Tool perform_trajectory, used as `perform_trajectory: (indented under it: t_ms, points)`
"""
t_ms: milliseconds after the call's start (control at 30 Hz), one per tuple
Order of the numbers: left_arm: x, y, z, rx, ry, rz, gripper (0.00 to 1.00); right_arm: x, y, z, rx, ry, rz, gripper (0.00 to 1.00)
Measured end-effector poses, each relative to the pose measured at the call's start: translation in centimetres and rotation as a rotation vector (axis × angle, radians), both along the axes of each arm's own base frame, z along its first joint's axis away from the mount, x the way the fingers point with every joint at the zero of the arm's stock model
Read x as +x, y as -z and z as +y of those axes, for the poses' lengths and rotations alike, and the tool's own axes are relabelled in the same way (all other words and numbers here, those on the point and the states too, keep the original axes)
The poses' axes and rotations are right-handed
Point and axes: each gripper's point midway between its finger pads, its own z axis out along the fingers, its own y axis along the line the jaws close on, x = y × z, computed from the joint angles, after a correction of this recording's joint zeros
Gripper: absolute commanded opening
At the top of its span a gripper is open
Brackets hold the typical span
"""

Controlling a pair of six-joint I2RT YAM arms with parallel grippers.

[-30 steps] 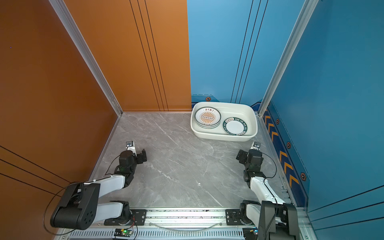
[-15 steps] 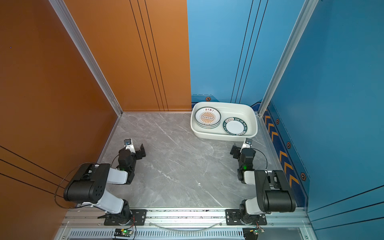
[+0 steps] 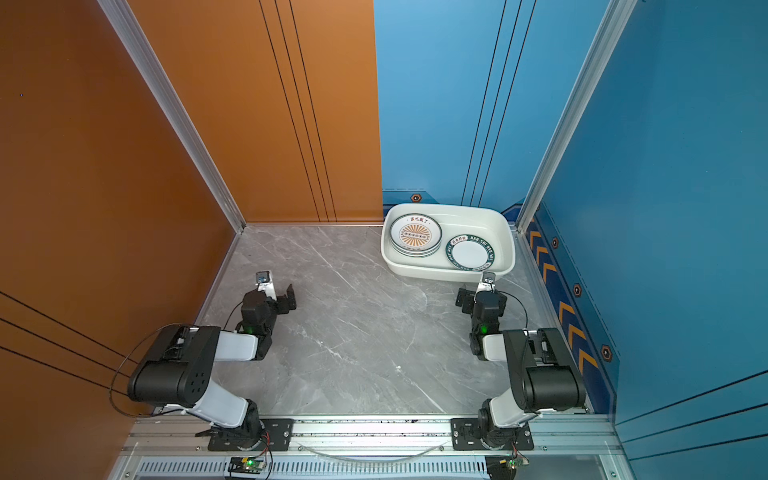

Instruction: Place the plates into the plastic bin on the countertop

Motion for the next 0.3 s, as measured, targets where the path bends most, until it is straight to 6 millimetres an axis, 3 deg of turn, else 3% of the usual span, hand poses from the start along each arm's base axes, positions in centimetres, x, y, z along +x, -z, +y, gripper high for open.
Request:
perform_trajectory:
  t_ms: [300]
  points:
    - [-0.21, 0.64, -0.05, 0.009, 0.002, 0.03, 0.98, -0.01, 0.0, -0.05, -0.008, 0.0, 0.002, 1.0]
